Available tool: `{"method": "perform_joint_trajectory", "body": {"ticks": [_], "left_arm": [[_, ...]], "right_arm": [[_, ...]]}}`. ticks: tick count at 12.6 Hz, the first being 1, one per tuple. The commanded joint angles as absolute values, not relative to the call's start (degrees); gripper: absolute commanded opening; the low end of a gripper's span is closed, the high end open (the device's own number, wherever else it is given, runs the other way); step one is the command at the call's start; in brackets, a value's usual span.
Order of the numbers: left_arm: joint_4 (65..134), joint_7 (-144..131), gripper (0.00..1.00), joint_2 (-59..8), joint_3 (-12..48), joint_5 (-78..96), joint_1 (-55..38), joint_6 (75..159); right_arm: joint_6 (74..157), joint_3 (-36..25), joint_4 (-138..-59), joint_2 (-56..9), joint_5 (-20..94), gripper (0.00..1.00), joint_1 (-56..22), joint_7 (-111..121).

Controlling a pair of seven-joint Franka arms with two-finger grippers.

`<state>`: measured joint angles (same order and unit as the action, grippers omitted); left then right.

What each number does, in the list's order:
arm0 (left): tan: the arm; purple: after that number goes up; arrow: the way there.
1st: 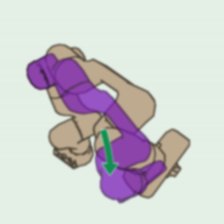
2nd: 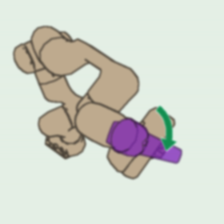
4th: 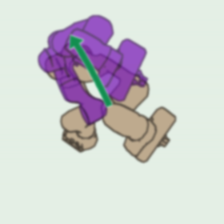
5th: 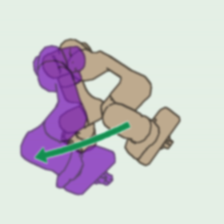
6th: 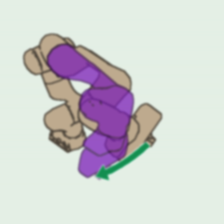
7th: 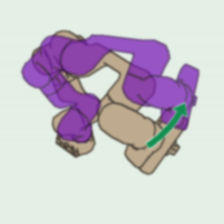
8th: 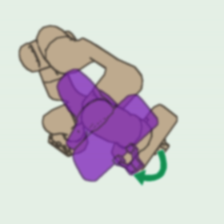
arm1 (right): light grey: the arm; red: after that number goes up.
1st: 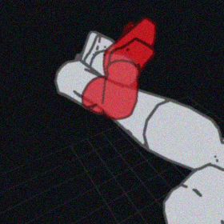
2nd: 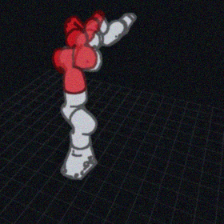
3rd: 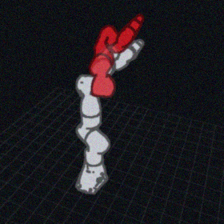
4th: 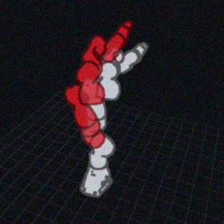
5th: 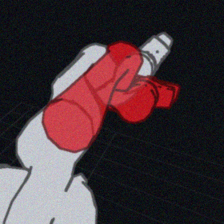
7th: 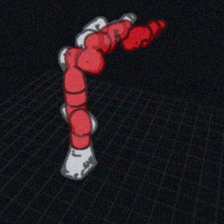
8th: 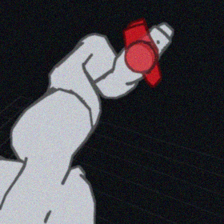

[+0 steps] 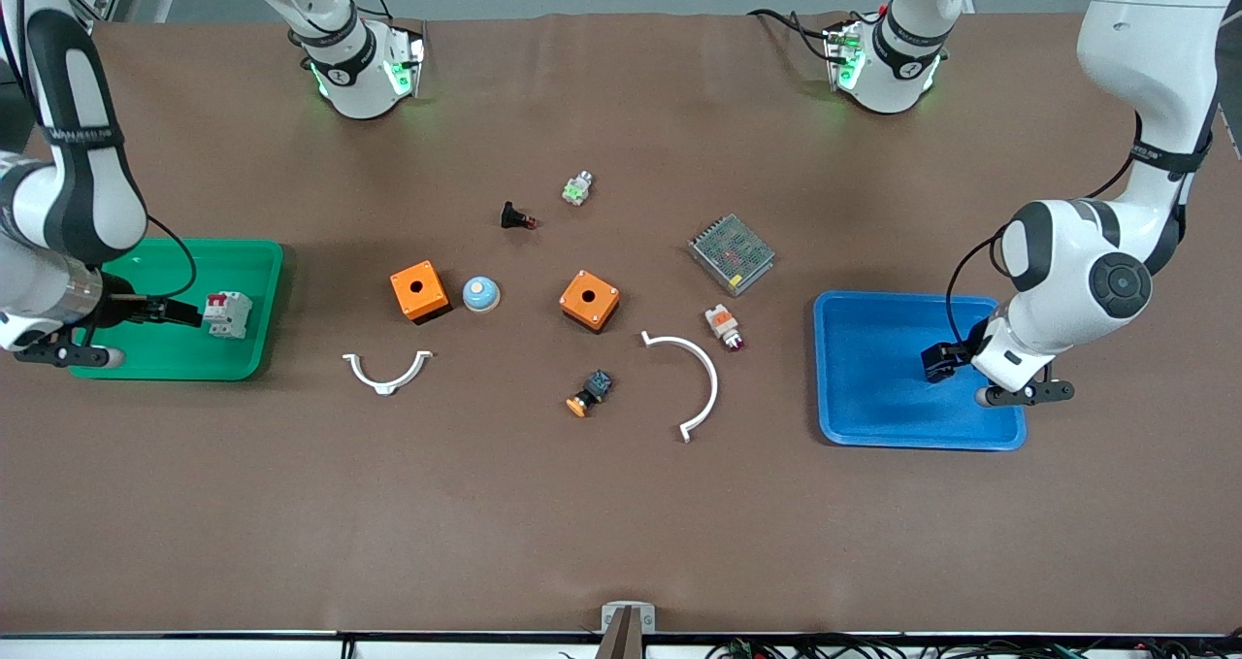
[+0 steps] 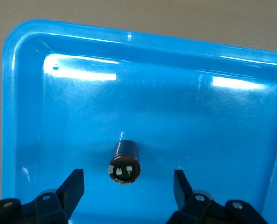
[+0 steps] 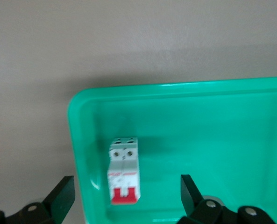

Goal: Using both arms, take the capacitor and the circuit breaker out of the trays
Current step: 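Grasp the black capacitor with the left gripper while the right gripper grasps the breaker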

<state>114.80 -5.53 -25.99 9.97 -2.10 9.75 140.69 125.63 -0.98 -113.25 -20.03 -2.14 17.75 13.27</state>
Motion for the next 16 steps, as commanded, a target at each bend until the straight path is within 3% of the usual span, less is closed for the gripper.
{"method": "perform_joint_trajectory", "body": {"ticks": [1,5,6,8,9,10,11,14,16], "left_arm": [[114.0,-4.7,0.81,-28.0,10.3,-2.9,11.0,142.9],[113.9,-4.7,0.65,-29.4,10.3,-2.9,11.0,144.3],[113.9,-4.9,0.60,-29.8,10.3,-2.9,11.0,144.3],[114.0,-5.3,0.48,-30.0,10.3,-2.9,11.0,144.3],[114.0,-5.2,0.35,-30.4,10.3,-2.9,10.9,144.2],[114.1,-4.8,0.11,-30.4,10.3,-2.9,10.9,144.2],[114.1,-4.7,0.02,-30.2,10.3,-2.9,10.8,143.9],[113.1,-5.5,0.00,-27.3,11.2,-2.9,10.3,143.4],[110.1,-5.9,0.00,-25.9,13.5,-2.9,9.2,139.2]], "right_arm": [[129.6,0.0,-115.0,-23.0,-2.5,0.99,19.4,14.9],[135.2,0.1,-120.6,-23.6,-2.0,0.98,19.2,14.9],[135.3,0.1,-121.0,-23.6,-2.0,0.93,19.3,15.0],[135.2,0.1,-121.6,-23.6,-2.0,0.65,19.3,15.0],[135.2,0.1,-121.5,-23.6,-2.0,0.51,19.2,15.0],[135.1,0.1,-121.5,-23.6,-2.0,0.41,19.1,15.0],[135.1,0.1,-121.5,-23.6,-2.0,0.32,19.1,15.0],[134.5,0.3,-120.9,-23.2,-2.0,0.09,18.5,14.9],[130.8,0.4,-119.8,-20.2,-1.8,0.07,16.9,13.8]]}}
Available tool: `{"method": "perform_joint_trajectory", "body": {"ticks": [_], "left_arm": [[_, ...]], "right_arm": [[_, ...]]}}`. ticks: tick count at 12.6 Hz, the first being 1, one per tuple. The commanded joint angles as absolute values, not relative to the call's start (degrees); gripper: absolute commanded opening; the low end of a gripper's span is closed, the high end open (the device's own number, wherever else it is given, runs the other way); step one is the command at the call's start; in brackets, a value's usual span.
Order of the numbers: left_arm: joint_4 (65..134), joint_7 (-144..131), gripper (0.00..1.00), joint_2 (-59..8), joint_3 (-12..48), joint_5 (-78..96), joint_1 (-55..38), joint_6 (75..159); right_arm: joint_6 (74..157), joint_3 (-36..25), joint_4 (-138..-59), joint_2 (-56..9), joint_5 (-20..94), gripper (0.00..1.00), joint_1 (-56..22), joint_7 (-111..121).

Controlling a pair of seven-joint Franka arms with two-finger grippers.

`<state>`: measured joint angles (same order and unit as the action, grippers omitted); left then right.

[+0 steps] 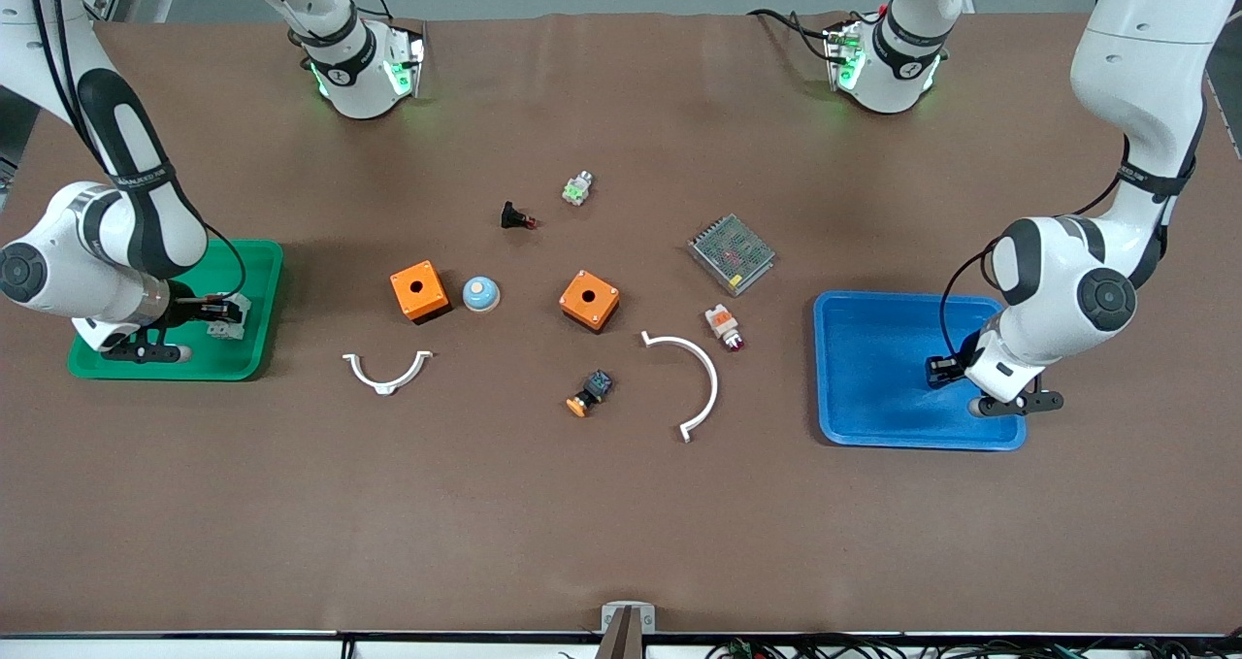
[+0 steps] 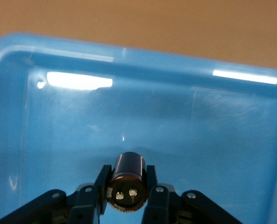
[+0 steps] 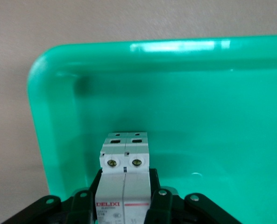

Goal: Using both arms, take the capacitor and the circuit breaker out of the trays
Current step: 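Grasp the black capacitor with the left gripper while the right gripper grasps the breaker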

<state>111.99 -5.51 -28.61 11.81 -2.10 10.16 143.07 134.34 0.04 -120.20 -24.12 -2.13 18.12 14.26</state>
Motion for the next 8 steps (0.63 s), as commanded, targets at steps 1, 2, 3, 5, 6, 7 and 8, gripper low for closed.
{"method": "perform_joint_trajectory", "body": {"ticks": [1,2,3,5,6,7,8], "left_arm": [[107.5,-7.0,0.00,-25.9,15.6,-2.9,9.2,136.6],[105.6,-8.2,0.00,-26.0,17.4,-2.9,9.1,134.8],[104.4,-9.6,0.00,-26.4,19.3,-2.9,8.4,134.2],[102.8,-14.4,0.00,-26.8,20.0,-2.9,3.4,134.2],[101.6,-17.5,0.00,-28.0,19.8,-2.9,0.6,134.2],[99.5,-21.3,0.00,-29.3,19.6,-3.0,-2.3,134.2],[97.7,-24.0,0.00,-30.8,19.5,-3.0,-4.8,134.2]], "right_arm": [[126.5,0.5,-117.6,-19.0,-0.6,0.07,15.6,12.0],[122.9,0.5,-115.9,-17.9,1.7,0.07,14.0,10.4],[120.4,0.4,-114.5,-17.1,4.2,0.07,12.2,9.1],[118.9,0.4,-113.6,-16.1,7.2,0.09,8.1,2.5],[119.0,0.4,-113.6,-16.0,8.3,0.09,4.9,-2.8],[119.4,0.4,-113.0,-16.1,9.0,0.09,1.4,-8.9],[119.5,0.4,-111.7,-16.4,9.1,0.09,-1.9,-14.6]]}}
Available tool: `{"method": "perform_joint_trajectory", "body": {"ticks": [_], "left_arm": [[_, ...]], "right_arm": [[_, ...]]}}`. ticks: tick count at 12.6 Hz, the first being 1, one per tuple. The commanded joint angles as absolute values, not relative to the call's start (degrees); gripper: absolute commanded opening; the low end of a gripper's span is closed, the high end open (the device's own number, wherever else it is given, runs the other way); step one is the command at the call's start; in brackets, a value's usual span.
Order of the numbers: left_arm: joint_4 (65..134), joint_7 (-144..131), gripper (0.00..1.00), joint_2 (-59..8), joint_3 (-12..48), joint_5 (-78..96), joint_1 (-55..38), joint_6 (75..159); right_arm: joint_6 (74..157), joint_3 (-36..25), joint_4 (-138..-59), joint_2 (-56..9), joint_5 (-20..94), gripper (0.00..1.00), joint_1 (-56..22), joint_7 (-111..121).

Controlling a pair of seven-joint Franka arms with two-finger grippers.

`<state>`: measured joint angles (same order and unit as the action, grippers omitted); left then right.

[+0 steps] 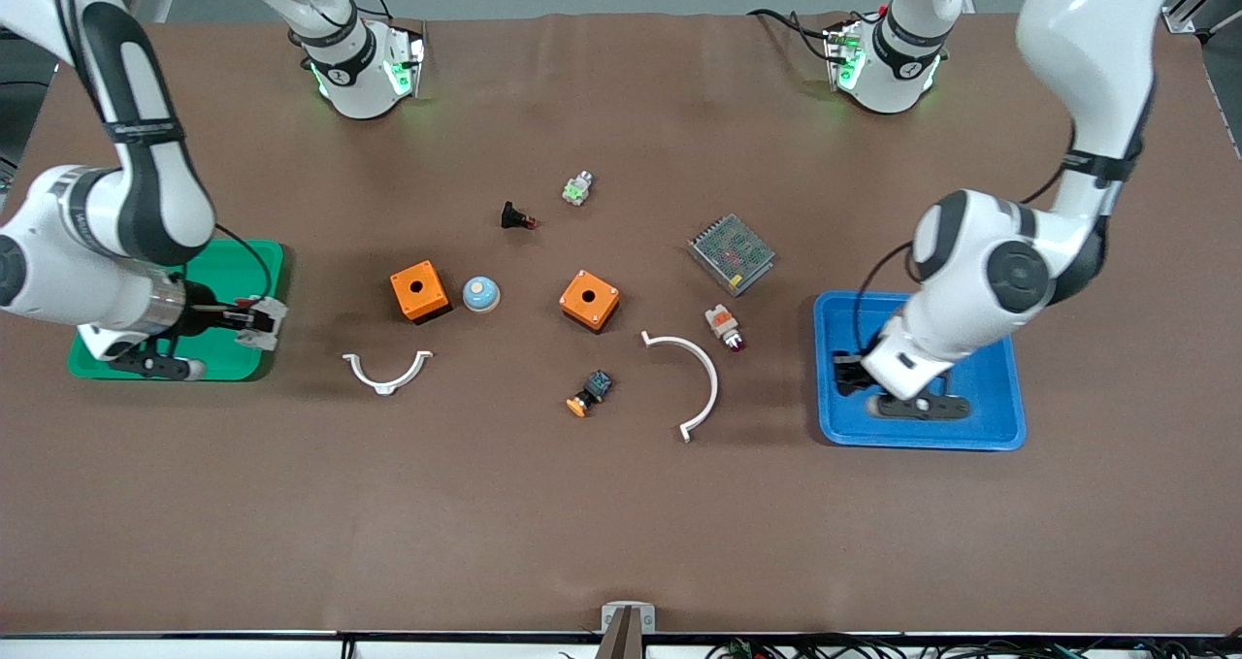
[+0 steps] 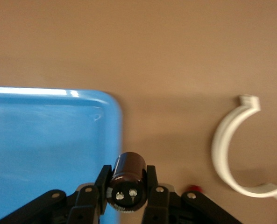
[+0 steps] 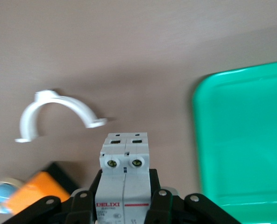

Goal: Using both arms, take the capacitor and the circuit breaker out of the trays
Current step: 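Carry the capacitor beside the white clip while the right gripper carries the breaker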

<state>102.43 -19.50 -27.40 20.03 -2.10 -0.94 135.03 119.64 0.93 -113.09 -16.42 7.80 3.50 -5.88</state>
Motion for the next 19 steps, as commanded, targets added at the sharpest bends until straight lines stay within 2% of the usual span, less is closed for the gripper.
{"method": "perform_joint_trajectory", "body": {"ticks": [1,4,7,11,12,13,14,15,16,17,18,19], "left_arm": [[95.7,-26.5,0.00,-32.7,19.3,-3.0,-7.4,134.2],[91.4,-35.3,0.00,-37.6,17.0,-3.0,-15.6,134.2],[86.7,-43.7,0.00,-41.4,8.6,-2.8,-28.0,134.2],[81.1,-48.3,0.01,-47.2,6.6,-2.8,-32.0,134.8],[80.4,-48.2,0.02,-48.2,6.5,-3.0,-32.1,135.6],[79.5,-48.2,0.04,-49.3,5.7,-3.6,-33.0,135.8],[78.8,-48.2,0.10,-50.0,4.1,-4.8,-34.5,135.8],[78.8,-48.3,0.19,-50.3,3.3,-4.8,-35.1,135.8],[78.8,-48.3,0.37,-50.3,3.3,-4.7,-34.9,135.9],[78.8,-48.3,0.85,-50.1,3.3,-4.9,-34.9,135.9],[78.8,-48.3,1.00,-49.5,3.2,-5.0,-34.8,135.9],[78.8,-48.3,1.00,-47.9,3.0,-5.1,-34.5,135.3]], "right_arm": [[119.5,0.4,-110.0,-16.8,9.1,0.09,-5.3,-20.2],[120.7,0.3,-105.5,-21.6,9.1,0.09,-12.0,-31.2],[127.9,0.3,-105.4,-26.4,9.1,0.09,-15.7,-36.5],[135.8,0.3,-105.4,-32.1,9.1,0.11,-19.5,-40.6],[136.4,0.3,-105.5,-33.0,9.1,0.17,-19.7,-40.6],[136.5,0.3,-105.5,-33.5,9.1,0.29,-19.9,-40.5],[136.4,0.3,-105.4,-33.6,8.9,0.34,-20.1,-40.5],[135.6,0.3,-105.3,-33.4,8.9,0.49,-20.1,-40.5],[135.5,0.2,-105.2,-33.0,8.9,0.65,-20.0,-40.5],[135.0,0.1,-105.2,-32.0,8.9,0.81,-19.7,-40.4],[133.4,-0.2,-105.1,-30.3,8.9,0.91,-19.4,-40.4],[132.0,-0.4,-105.1,-28.8,8.7,0.97,-19.2,-40.3]]}}
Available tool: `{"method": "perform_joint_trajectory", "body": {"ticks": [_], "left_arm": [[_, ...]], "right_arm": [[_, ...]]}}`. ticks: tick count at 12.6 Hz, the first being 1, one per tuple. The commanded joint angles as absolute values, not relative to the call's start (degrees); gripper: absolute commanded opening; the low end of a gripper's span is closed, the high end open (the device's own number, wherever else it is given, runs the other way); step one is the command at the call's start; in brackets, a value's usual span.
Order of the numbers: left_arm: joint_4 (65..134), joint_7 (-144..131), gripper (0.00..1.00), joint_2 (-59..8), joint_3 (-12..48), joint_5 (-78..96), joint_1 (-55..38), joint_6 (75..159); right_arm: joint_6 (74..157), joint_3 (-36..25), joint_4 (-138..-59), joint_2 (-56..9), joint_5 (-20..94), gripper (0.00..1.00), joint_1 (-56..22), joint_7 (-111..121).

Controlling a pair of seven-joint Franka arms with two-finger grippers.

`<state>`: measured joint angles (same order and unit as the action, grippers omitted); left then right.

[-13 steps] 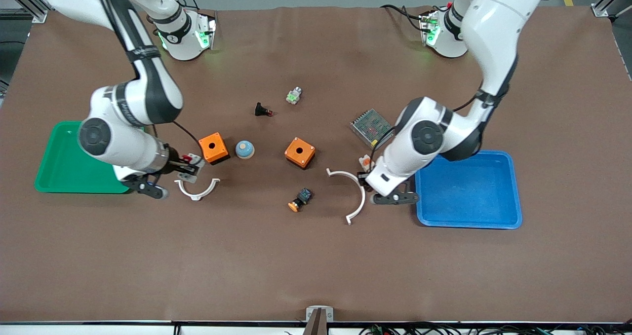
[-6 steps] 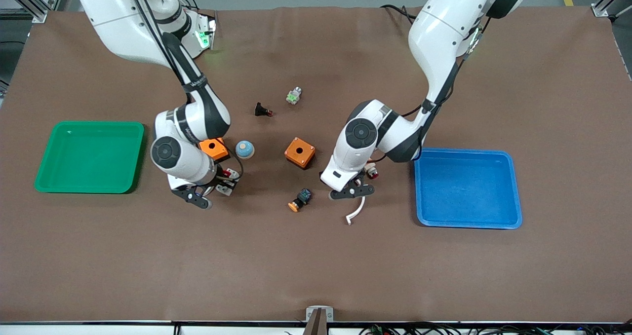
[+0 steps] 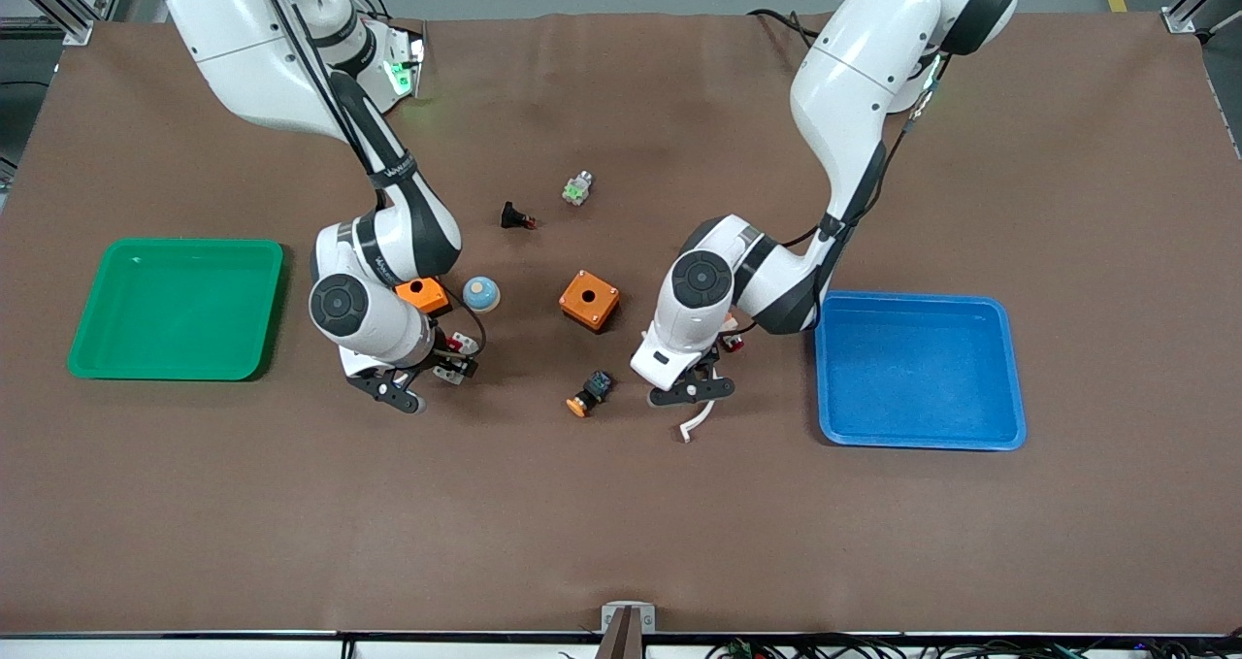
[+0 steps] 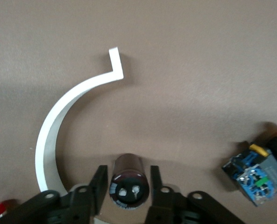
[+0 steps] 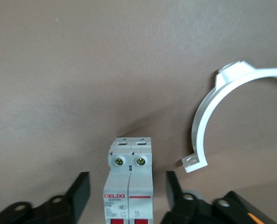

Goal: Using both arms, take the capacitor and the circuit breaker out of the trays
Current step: 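Lower and release the capacitor with the left gripper while the right releases the breaker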

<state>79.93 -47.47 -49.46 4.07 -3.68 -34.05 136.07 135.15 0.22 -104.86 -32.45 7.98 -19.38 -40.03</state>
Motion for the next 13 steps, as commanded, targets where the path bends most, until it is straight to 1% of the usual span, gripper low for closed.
{"method": "perform_joint_trajectory", "body": {"ticks": [1,2,4,6,9,11,13], "left_arm": [[78.8,-48.0,1.00,-45.4,1.9,-5.2,-34.4,133.6],[78.8,-47.9,1.00,-42.8,0.2,-5.4,-34.4,130.5],[79.2,-47.7,1.00,-35.8,-3.0,-5.5,-32.7,124.4],[79.2,-44.1,1.00,-30.1,-3.2,-5.5,-28.8,118.9],[79.3,-30.5,1.00,-21.3,-3.0,-5.3,-21.8,107.3],[79.4,-22.9,1.00,-16.2,-3.0,-5.1,-18.3,99.4],[80.2,-13.5,1.00,-11.5,-2.7,-2.9,-13.3,94.2]], "right_arm": [[130.4,-1.1,-105.2,-26.7,8.5,0.99,-18.4,-40.0],[128.1,-1.7,-105.2,-24.6,8.2,0.99,-17.9,-39.7],[124.0,-2.5,-105.4,-20.2,3.1,0.99,-17.6,-39.0],[119.6,-4.8,-105.2,-15.6,-0.9,0.99,-17.5,-35.3],[113.8,-10.3,-105.2,-8.9,-1.0,0.99,-16.1,-21.8],[110.8,-10.7,-105.2,-5.3,-0.9,0.99,-12.3,-14.7],[108.0,-10.7,-105.1,-2.0,-0.8,0.99,-9.5,-9.9]]}}
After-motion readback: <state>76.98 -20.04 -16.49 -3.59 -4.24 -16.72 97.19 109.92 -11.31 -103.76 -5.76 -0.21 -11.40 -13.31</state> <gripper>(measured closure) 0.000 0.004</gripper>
